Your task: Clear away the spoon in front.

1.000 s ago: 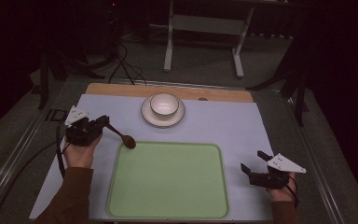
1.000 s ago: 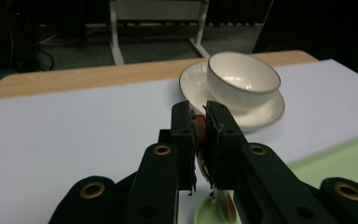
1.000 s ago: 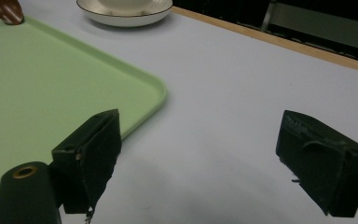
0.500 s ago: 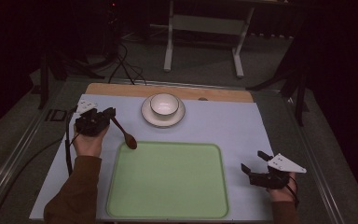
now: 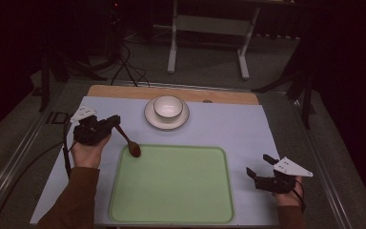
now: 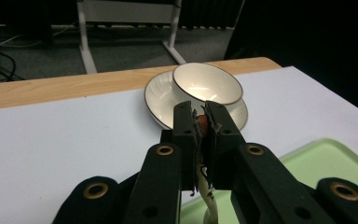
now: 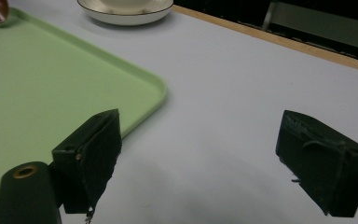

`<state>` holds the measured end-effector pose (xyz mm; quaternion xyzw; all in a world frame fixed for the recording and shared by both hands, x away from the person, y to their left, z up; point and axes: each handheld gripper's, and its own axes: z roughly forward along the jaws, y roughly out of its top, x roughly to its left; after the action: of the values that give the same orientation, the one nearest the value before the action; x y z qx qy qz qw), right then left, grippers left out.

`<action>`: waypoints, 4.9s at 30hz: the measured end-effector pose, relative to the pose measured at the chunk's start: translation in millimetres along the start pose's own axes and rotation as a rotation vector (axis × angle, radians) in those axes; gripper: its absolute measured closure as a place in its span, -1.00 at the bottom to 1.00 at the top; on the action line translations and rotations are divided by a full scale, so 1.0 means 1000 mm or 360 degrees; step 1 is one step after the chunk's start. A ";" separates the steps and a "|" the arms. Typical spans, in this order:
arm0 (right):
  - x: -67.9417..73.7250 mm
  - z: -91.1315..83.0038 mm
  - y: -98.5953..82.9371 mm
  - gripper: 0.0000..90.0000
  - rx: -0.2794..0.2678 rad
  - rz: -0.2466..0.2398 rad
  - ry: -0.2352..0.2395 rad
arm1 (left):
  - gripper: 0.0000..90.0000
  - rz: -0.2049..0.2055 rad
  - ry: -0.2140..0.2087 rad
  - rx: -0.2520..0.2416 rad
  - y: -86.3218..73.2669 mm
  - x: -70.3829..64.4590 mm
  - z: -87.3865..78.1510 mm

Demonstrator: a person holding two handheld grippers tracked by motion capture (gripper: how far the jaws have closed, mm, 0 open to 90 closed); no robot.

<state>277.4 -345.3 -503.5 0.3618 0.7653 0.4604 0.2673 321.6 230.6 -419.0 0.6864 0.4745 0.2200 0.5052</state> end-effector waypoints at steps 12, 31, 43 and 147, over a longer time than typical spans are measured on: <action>0.000 0.001 0.000 -0.69 0.0007 -0.0003 0.0004 | 0.86 -0.0029 -0.0143 0.0104 -0.005 -0.005 -0.019; 0.000 0.001 0.000 -0.69 0.0015 -0.0001 0.0005 | 0.78 -0.0038 -0.0011 0.0282 -0.014 0.007 0.023; 0.000 0.001 0.000 -0.69 0.0017 0.0001 0.0007 | 0.72 0.0028 -0.0081 0.0371 -0.033 0.000 0.050; 0.000 0.000 0.000 -0.69 0.0028 -0.0018 0.0015 | -0.30 0.0265 0.0127 0.0375 -0.083 -0.017 0.053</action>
<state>277.8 -345.6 -503.7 0.3575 0.7726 0.4539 0.2632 319.4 193.0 -511.7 0.7686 0.4583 0.2311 0.3818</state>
